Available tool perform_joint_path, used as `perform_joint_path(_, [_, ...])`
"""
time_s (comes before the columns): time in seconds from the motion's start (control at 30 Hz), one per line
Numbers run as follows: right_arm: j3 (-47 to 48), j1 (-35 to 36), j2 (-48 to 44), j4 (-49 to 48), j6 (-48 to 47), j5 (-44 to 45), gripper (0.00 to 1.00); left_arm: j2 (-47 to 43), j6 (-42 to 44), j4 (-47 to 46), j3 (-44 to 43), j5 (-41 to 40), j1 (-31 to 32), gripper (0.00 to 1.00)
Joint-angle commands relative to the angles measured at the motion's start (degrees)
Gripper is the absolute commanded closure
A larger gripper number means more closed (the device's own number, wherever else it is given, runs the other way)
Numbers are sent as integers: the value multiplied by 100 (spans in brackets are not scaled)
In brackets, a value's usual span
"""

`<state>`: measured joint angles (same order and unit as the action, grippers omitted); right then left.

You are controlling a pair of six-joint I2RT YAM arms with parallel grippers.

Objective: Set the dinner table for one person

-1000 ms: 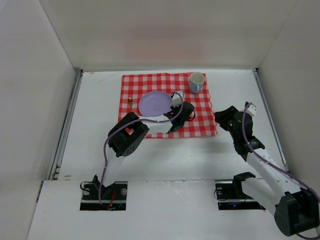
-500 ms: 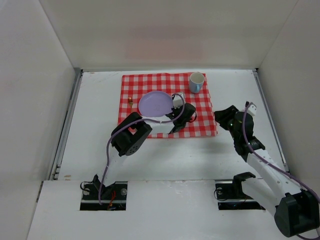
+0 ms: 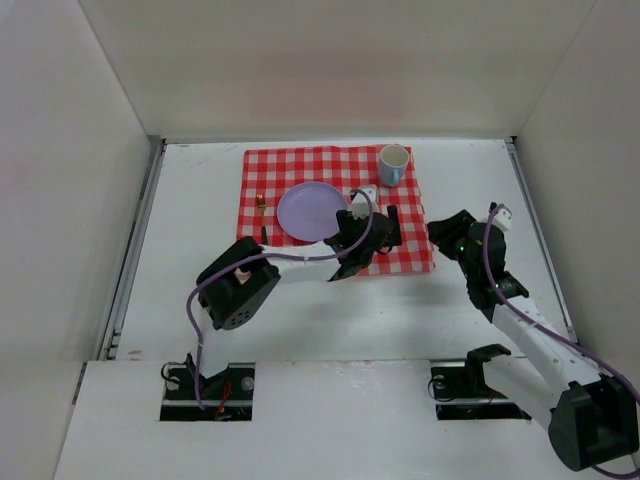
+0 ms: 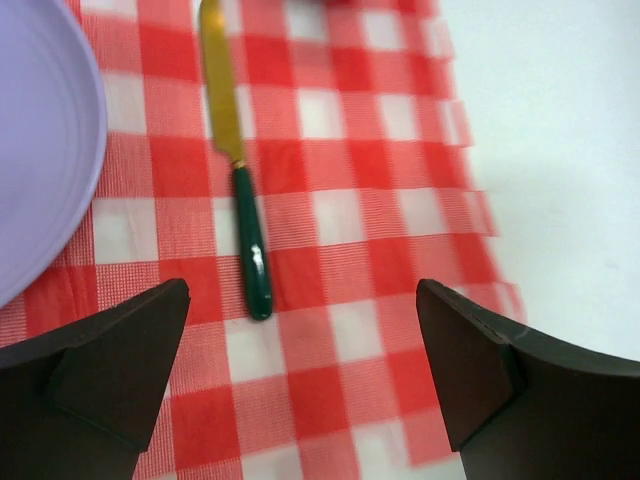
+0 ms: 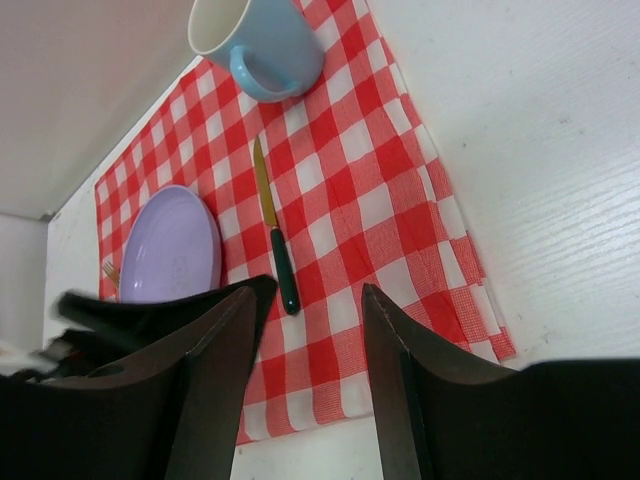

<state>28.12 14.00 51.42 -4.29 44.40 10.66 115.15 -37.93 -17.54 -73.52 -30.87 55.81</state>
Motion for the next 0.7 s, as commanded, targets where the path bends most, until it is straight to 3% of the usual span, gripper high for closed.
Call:
perform_joint_path(0.0, [-26, 46, -9, -335, -19, 147, 47, -1046, 724, -864, 302, -130, 162, 0])
perform_joint_path(0.2, [-26, 98, 61, -361, -11, 244, 54, -2276, 1025, -1199, 1557, -323, 233, 0])
perform_joint_path(0.33, [88, 379, 280, -370, -63, 288, 74, -3286, 806, -1243, 2813, -349, 31, 0])
perform_joint_path(0.4, [106, 432, 386, -388, -90, 402, 78, -3822, 630, -1129, 3403, -463, -153, 0])
perform_joint_path(0.53, [115, 441, 536, -388, -151, 587, 76, -5035, 15, -25, 4265, -1086, -557, 0])
perform_joint_path(0.67, [80, 432, 694, -476, -230, 780, 56, -5871, -468, 1302, 4618, -1377, -891, 0])
